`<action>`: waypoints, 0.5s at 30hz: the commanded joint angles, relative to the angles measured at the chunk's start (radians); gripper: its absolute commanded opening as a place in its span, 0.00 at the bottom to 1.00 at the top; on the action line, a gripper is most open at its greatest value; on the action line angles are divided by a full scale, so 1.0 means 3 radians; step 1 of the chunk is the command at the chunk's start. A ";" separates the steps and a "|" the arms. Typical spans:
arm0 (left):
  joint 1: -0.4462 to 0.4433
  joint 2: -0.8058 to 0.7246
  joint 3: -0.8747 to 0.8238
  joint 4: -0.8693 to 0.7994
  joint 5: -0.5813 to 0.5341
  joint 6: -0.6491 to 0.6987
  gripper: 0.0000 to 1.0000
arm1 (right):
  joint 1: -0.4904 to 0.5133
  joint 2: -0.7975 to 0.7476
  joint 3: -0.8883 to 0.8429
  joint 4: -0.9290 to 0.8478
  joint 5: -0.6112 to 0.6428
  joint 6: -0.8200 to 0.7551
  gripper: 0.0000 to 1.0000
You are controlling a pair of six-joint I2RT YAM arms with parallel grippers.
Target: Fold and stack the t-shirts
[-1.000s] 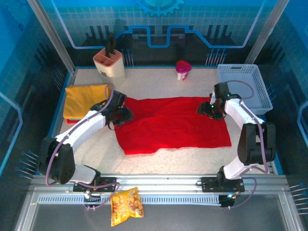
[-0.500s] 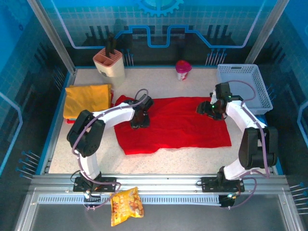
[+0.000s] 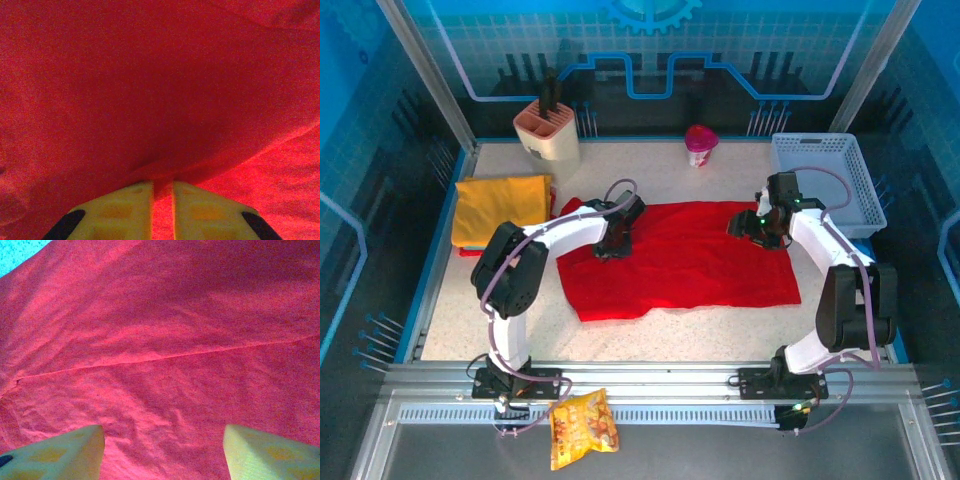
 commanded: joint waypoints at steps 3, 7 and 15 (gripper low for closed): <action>-0.0150 -0.0054 0.0112 -0.0254 -0.0243 0.0014 0.17 | 0.0012 0.0065 0.0012 0.0052 -0.0118 0.0032 0.65; -0.0264 -0.0071 0.0147 -0.0301 -0.0256 -0.0022 0.17 | 0.0011 0.0070 -0.0005 0.0060 -0.0125 0.0036 0.65; -0.0284 0.0163 0.0244 -0.0337 -0.0285 -0.0030 0.18 | 0.0016 0.0052 -0.0025 0.0050 -0.0120 0.0022 0.65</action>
